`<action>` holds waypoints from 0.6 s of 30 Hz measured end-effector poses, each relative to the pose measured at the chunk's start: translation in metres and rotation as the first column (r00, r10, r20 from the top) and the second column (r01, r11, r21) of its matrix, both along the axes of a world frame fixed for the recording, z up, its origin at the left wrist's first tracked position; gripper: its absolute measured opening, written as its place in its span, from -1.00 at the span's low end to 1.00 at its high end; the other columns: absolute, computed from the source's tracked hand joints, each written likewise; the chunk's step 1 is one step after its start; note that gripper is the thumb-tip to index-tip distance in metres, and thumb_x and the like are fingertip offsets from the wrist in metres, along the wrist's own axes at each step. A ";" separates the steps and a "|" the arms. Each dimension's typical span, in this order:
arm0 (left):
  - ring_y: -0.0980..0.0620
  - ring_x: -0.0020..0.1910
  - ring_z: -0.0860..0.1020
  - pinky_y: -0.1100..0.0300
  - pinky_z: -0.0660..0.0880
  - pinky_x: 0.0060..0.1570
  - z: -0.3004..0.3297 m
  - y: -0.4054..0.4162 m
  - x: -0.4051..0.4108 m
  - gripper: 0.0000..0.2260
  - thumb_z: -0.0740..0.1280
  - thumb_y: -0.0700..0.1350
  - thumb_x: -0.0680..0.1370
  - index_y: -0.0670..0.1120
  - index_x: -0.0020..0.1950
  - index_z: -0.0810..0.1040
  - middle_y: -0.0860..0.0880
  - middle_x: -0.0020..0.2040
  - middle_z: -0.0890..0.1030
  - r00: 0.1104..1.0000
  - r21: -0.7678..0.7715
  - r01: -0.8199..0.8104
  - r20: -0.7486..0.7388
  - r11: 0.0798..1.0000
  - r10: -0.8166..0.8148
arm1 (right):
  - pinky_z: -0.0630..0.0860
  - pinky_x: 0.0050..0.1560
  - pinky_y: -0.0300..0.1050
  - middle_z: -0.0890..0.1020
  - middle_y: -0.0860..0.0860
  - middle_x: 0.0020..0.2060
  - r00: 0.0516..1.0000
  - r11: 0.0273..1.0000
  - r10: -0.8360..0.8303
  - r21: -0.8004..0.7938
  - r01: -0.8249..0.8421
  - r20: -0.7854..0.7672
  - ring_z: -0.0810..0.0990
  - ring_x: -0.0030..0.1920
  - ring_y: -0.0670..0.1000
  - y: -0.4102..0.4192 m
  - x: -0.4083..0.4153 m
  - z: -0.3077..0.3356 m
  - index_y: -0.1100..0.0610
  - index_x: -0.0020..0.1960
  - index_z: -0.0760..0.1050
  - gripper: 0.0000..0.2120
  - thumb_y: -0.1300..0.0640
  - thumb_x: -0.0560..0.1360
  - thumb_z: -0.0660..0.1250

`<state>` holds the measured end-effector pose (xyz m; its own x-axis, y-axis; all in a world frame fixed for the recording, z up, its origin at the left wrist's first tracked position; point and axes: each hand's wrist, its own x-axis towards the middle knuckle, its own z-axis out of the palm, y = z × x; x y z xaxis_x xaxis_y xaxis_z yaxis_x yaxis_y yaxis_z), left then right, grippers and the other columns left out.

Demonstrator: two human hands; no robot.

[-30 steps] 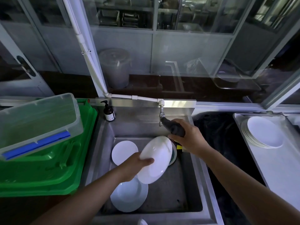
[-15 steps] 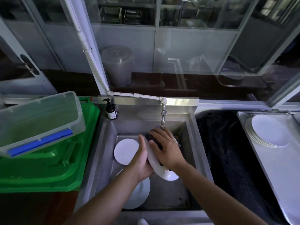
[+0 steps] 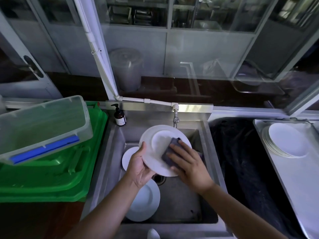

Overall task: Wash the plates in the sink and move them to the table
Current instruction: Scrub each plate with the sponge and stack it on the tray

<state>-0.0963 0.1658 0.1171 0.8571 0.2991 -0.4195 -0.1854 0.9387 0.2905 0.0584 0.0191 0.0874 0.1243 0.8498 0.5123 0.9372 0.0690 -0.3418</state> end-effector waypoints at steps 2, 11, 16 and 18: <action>-0.27 0.43 0.47 -0.28 0.23 0.49 -0.001 -0.001 -0.002 -0.42 0.17 0.16 0.67 -0.24 0.52 0.39 -0.30 0.45 0.48 0.997 0.034 -0.058 -0.046 0.998 0.059 | 0.30 0.50 0.20 0.40 -0.04 0.50 0.947 0.977 -0.213 -0.036 0.211 -0.240 0.23 0.57 0.10 0.003 0.004 -0.002 0.09 0.43 0.52 -0.59 -0.06 0.66 0.26; -0.23 0.31 0.59 -0.18 0.44 0.34 0.016 -0.016 0.000 -0.47 0.23 0.15 0.61 -0.18 0.43 0.49 -0.25 0.33 0.60 0.972 0.241 0.119 -0.226 0.963 -0.064 | 0.29 0.49 0.09 0.53 -0.08 0.38 0.699 0.851 -0.525 -0.265 0.454 -0.486 0.40 0.43 0.07 0.052 -0.003 0.022 -0.01 0.42 0.49 -0.52 -0.18 0.62 0.11; -0.18 0.34 0.58 -0.11 0.45 0.34 0.015 -0.019 -0.003 -0.53 0.19 0.14 0.68 -0.12 0.46 0.50 -0.22 0.35 0.60 0.957 0.181 0.149 -0.273 0.972 -0.096 | 0.33 0.35 -0.05 0.58 -0.05 0.30 0.912 0.951 -0.306 -0.055 0.303 -0.274 0.41 0.44 0.09 0.072 -0.043 0.037 0.05 0.28 0.59 -0.70 0.03 0.63 0.21; -0.19 0.34 0.57 -0.09 0.45 0.36 0.016 -0.018 -0.009 -0.54 0.19 0.12 0.68 -0.12 0.47 0.50 -0.23 0.35 0.59 0.959 0.157 0.149 -0.264 0.976 -0.104 | 0.32 0.34 -0.05 0.57 -0.10 0.33 0.953 0.984 -0.177 -0.071 0.165 -0.244 0.39 0.47 0.04 0.072 -0.042 0.041 -0.01 0.29 0.59 -0.71 -0.02 0.64 0.22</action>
